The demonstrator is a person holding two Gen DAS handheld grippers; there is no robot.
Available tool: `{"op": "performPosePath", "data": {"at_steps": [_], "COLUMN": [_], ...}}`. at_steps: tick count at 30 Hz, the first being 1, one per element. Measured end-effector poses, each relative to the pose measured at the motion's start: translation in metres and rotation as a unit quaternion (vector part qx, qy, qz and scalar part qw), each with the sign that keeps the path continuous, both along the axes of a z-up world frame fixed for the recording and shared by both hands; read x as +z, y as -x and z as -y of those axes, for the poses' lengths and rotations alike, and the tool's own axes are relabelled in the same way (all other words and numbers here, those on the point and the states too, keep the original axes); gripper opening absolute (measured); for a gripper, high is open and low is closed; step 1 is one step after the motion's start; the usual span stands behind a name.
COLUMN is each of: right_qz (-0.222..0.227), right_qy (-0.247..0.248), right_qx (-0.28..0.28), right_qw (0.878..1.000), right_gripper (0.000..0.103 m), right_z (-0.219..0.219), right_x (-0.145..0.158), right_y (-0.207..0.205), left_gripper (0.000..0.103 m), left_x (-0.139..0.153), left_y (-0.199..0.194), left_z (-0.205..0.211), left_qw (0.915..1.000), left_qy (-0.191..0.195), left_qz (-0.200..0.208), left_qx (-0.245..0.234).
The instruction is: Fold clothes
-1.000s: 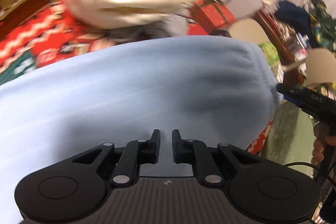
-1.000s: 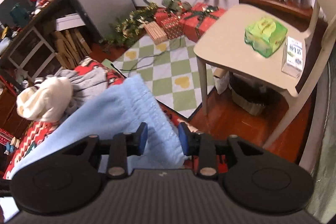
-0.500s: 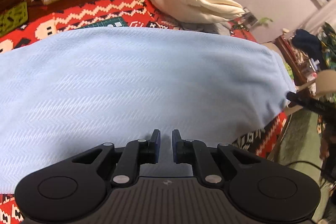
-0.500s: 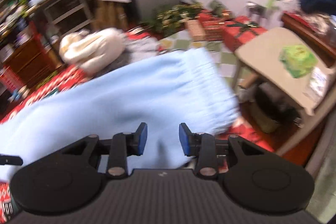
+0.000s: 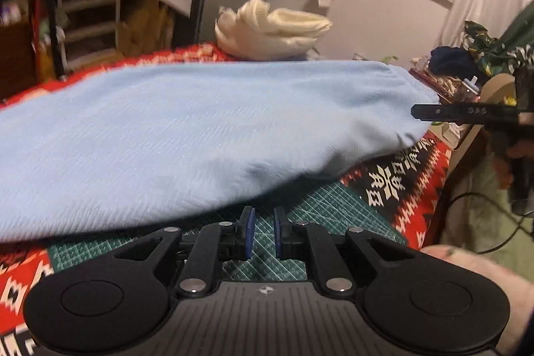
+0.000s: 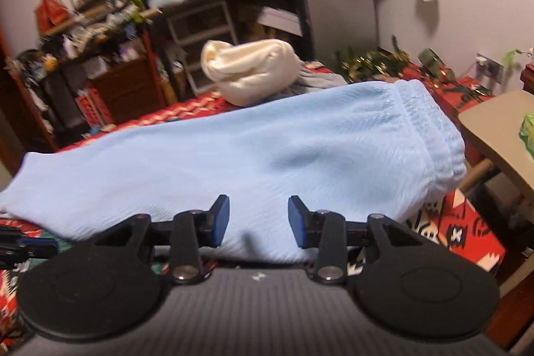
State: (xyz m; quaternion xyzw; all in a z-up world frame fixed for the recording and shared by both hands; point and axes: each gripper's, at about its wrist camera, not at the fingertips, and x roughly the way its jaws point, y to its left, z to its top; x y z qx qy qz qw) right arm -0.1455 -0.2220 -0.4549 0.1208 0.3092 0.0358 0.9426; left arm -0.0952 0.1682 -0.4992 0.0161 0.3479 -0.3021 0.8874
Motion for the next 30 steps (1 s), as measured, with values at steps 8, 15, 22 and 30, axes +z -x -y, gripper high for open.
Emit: {"op": "performPosePath", "data": {"at_steps": [8, 15, 22, 30], "right_qz": [0.021, 0.041, 0.023, 0.003], "right_qy": [-0.041, -0.025, -0.036, -0.065], "right_qx": [0.018, 0.028, 0.022, 0.011], "right_qw": [0.999, 0.998, 0.999, 0.998], "right_gripper": [0.046, 0.052, 0.052, 0.052], "right_z": [-0.001, -0.007, -0.002, 0.002], "right_x": [0.046, 0.042, 0.021, -0.003], "right_y": [0.057, 0.072, 0.052, 0.037], "left_gripper": [0.043, 0.041, 0.04, 0.034], "left_x": [-0.02, -0.013, 0.014, -0.01], "left_y": [-0.016, -0.04, -0.08, -0.075], "left_z": [0.04, 0.055, 0.058, 0.075], "left_qw": [0.9987, 0.9977, 0.9966, 0.9993], "left_qy": [-0.049, -0.05, -0.025, -0.014], "left_qz": [-0.013, 0.044, 0.077, 0.032], "left_qx": [0.009, 0.01, 0.018, -0.016]}}
